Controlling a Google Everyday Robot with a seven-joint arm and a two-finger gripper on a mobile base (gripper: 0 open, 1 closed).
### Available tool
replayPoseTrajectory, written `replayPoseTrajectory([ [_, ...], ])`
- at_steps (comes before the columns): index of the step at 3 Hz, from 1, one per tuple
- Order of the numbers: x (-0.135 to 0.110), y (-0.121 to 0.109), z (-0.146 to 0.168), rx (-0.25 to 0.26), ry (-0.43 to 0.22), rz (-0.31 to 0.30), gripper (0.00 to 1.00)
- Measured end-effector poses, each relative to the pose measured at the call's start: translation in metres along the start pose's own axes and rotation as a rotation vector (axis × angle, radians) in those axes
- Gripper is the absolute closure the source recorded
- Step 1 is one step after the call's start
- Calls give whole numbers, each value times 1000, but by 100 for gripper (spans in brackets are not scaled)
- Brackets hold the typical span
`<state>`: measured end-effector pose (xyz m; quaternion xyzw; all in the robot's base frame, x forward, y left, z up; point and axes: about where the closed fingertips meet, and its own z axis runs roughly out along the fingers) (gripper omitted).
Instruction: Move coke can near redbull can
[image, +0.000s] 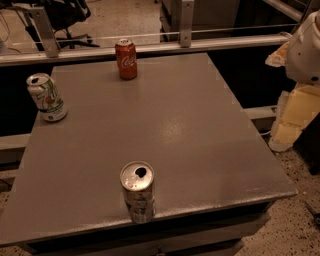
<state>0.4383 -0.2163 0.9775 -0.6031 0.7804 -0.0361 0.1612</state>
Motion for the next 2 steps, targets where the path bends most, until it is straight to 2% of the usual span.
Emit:
replayPoseTrajectory([
  [1,0,0,0,0,0,0,0],
  [2,-16,-14,16,12,-58,-3,0],
])
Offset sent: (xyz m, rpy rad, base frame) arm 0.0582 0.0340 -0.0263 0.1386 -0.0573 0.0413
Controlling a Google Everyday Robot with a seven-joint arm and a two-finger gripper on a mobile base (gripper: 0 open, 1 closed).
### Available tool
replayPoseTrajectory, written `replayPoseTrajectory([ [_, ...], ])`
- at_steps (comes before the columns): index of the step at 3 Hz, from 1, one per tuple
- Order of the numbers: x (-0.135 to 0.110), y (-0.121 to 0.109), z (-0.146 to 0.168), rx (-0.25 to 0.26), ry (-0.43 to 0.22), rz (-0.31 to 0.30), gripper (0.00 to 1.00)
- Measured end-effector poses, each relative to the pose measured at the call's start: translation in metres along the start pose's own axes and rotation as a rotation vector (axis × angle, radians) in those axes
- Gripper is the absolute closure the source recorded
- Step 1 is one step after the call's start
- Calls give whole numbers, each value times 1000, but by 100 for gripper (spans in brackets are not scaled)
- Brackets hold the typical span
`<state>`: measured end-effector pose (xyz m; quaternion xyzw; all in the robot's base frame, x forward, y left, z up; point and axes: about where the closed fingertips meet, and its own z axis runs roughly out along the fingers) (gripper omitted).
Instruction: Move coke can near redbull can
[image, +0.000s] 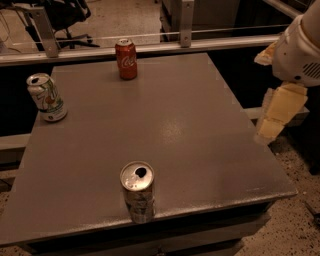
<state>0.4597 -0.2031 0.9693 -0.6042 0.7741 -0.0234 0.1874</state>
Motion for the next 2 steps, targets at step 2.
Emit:
replayPoseTrajectory([
  [2,-67,-96,77,84,-276,32,0],
])
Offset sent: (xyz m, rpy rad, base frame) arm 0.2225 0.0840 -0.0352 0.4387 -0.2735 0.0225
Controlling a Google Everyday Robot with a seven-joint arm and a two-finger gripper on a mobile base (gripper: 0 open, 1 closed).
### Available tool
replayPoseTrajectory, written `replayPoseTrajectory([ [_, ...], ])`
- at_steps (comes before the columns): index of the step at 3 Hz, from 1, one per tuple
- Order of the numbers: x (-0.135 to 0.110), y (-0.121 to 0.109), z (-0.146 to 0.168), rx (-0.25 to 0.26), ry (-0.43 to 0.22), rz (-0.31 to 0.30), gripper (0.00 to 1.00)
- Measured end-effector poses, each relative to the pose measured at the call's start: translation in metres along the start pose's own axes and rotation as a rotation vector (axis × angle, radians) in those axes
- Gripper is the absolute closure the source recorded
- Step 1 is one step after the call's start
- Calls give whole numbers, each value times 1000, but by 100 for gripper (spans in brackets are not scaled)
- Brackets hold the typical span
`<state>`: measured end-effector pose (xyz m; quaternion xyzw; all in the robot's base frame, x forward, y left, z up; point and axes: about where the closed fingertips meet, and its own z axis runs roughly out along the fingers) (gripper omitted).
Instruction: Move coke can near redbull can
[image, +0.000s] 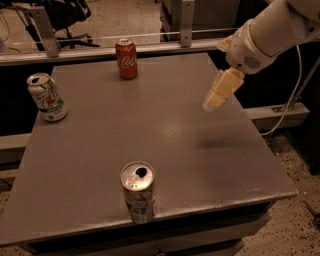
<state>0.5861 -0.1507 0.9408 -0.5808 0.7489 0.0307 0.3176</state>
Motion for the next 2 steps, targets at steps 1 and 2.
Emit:
replayPoseTrajectory([
  [1,-33,-58,48,55,-171,65,0],
  [2,-33,-58,48,55,-171,65,0],
])
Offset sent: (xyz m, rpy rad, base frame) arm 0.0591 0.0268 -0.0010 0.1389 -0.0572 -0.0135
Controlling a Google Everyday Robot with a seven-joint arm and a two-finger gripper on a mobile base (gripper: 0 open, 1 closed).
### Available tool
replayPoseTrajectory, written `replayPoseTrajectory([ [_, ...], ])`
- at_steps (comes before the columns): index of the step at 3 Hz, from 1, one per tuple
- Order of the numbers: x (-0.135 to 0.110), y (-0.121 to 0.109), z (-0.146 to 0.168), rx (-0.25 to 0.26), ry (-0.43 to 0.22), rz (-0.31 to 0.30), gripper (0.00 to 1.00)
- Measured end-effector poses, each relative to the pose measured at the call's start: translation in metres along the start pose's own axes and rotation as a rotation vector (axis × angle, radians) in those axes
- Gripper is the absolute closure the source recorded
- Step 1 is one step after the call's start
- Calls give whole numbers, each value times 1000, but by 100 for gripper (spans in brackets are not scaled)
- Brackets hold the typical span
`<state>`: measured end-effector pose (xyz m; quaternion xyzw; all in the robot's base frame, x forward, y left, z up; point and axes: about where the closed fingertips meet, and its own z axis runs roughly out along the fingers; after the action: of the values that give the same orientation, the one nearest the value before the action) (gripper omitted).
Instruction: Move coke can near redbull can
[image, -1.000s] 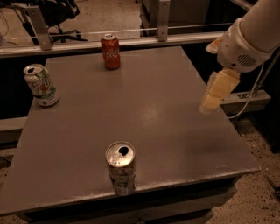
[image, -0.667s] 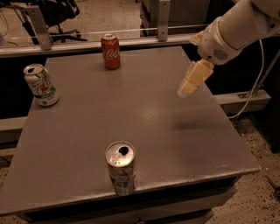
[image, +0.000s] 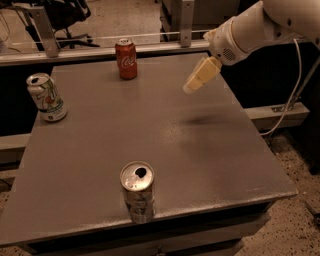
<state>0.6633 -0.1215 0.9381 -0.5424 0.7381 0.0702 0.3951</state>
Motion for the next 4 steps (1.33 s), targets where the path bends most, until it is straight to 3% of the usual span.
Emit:
replayPoseTrajectory([
  [1,-9,-5,19,20,-56,8,0],
  [3,-46,-33,93,73,-227,36,0],
  [4,-61,-41,126,73,-286,63,0],
])
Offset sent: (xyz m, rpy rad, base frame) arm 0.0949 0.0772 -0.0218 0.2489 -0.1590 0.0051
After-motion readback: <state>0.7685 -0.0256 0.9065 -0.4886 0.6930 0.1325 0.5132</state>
